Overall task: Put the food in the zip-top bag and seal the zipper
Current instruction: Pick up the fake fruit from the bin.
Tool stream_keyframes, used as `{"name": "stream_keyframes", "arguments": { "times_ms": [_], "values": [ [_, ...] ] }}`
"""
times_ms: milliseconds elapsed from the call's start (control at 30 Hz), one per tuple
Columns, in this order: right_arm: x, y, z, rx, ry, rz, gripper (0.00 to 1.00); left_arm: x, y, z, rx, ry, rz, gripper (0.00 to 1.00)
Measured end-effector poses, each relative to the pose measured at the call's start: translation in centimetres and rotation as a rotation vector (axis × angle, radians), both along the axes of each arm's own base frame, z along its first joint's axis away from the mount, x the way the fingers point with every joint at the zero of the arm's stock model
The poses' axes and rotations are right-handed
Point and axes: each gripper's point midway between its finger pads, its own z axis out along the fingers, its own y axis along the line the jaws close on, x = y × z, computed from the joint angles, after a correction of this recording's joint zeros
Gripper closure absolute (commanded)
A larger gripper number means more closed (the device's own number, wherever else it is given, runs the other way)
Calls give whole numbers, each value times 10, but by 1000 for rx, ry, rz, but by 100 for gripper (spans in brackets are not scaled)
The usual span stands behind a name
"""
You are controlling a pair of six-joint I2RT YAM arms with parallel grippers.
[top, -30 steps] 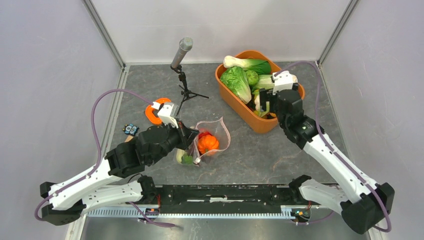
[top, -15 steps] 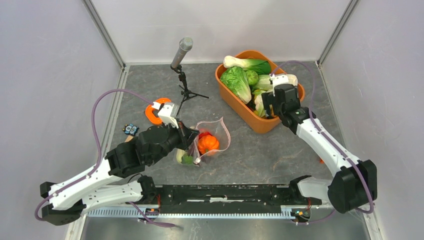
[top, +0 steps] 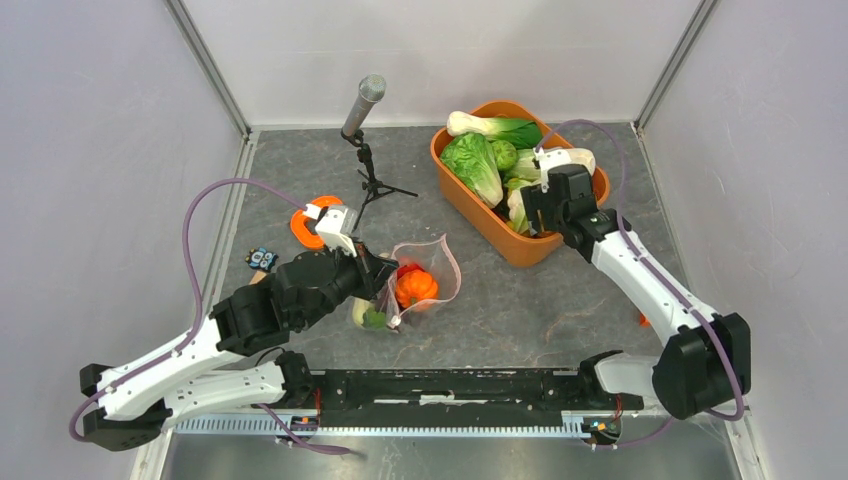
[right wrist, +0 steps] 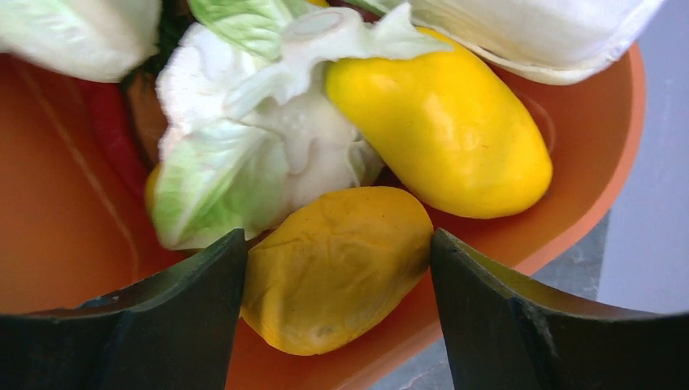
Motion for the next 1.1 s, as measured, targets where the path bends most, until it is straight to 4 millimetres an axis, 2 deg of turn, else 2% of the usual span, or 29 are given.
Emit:
{"name": "stream_keyframes", "arguments": {
  "times_ms": [367,700,933,1100],
  "values": [
    [-8,35,38,195,-164,164,40,-1,2,-2,-1,-1,1,98],
    [-15,59,39,335,-191,233,42,-1,2,-3,2,1,0,98],
    [-27,57,87,373,-343,265,41,-1,2,-3,0,0,2,98],
    [-46,85,121,527,-441,418,43,-1,2,-4,4,1,2,98]
  ]
}}
